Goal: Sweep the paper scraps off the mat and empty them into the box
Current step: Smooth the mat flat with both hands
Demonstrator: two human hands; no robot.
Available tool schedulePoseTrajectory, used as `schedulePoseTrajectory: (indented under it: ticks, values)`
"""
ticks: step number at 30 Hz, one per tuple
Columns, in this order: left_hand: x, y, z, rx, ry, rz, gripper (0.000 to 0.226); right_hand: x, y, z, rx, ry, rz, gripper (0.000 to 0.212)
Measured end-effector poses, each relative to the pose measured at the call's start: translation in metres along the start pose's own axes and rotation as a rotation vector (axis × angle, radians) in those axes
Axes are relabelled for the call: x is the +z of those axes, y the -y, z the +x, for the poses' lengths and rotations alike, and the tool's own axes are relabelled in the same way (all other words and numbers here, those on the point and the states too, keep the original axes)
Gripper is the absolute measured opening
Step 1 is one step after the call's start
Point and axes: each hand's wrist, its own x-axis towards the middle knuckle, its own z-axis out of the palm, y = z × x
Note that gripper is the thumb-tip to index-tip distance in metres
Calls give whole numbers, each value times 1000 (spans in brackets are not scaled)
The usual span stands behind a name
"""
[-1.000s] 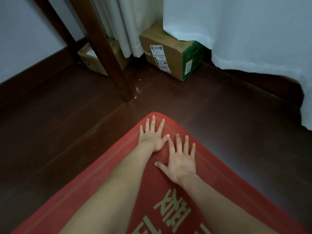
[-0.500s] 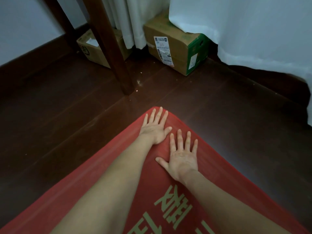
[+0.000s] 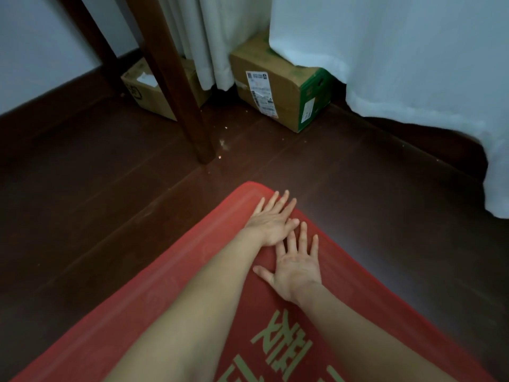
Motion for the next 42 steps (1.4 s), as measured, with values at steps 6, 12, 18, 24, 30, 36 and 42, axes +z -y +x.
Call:
schedulePoseTrajectory:
  ticks: [6,12,18,24,30,36,42]
  values:
    - [-2,27,-3,-87,-109,43,61,0,0,1,10,-43,-2,99]
    - [-10,31,-2,-139,-83,-9,68,1,-1,-1,16,-35,2,98]
    - [9,48,-9,-205,-111,48,71,6,-1,2,2,-48,7,98]
    - [-15,55,-8,-302,-207,-10,72,-1,1,2,-3,-67,38,98]
    - [-11,46,-6,-317,-32,37,74,6,-4,-2,13,-35,14,99]
    - [1,16,0,-76,-56,32,61,2,0,3,-6,-32,-6,99]
    - [-9,-5,-5,27,-12,-7,59,-4,1,0,-7,16,-19,101]
